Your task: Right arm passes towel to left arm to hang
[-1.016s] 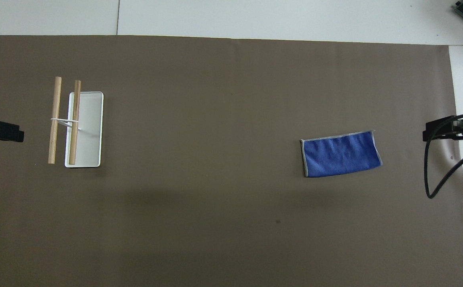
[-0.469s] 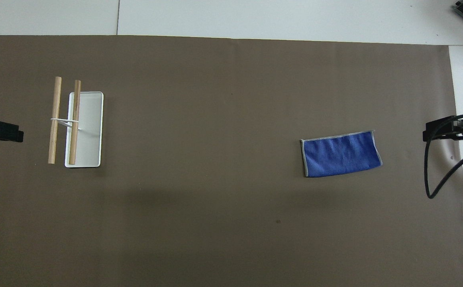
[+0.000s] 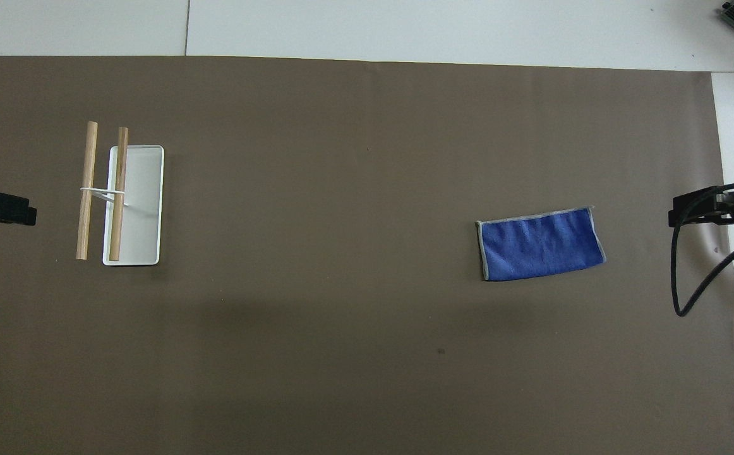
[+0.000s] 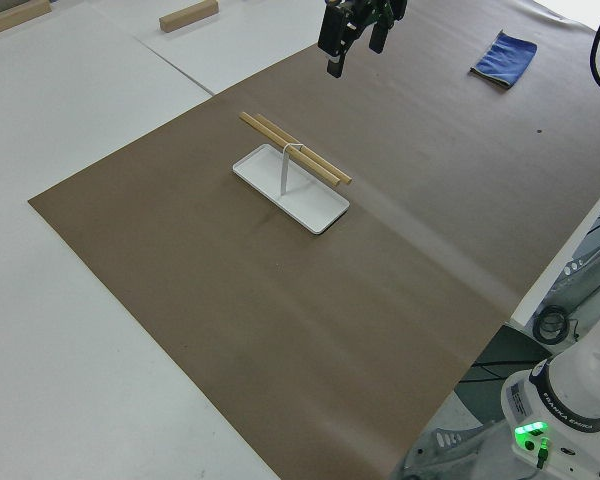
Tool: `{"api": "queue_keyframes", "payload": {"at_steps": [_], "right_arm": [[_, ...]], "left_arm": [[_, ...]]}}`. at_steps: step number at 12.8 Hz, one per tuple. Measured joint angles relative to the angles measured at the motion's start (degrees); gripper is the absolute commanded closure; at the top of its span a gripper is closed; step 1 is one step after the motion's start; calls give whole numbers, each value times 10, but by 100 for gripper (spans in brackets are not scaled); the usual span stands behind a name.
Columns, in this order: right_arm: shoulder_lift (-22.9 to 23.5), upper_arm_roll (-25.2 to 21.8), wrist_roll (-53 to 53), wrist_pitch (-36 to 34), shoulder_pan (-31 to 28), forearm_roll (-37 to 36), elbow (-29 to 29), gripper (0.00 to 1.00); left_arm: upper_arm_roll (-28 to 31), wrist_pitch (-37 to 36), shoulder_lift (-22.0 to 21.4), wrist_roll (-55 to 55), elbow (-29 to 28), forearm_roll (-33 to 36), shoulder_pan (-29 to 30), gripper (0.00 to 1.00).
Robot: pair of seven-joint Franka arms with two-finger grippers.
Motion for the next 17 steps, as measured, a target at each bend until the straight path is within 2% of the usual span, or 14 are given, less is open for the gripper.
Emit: {"api": "queue_keyframes", "payload": {"at_steps": [4,8,11,14,17], "right_arm": [[-2,0,-16,16,0,1,-6,0],[-12,1,-17,105,6,24,-70,0],[-6,2,-54,195,6,29,-140,0],[37,2,-79,312,18,30,-217,0],[91,3,-107,405,30,30,-264,0]], "left_arm": [[0,0,0,0,0,0,0,0],[0,0,0,0,0,0,0,0],[0,0,0,0,0,0,0,0],[0,0,0,0,0,0,0,0],[0,0,0,0,0,0,0,0]]}}
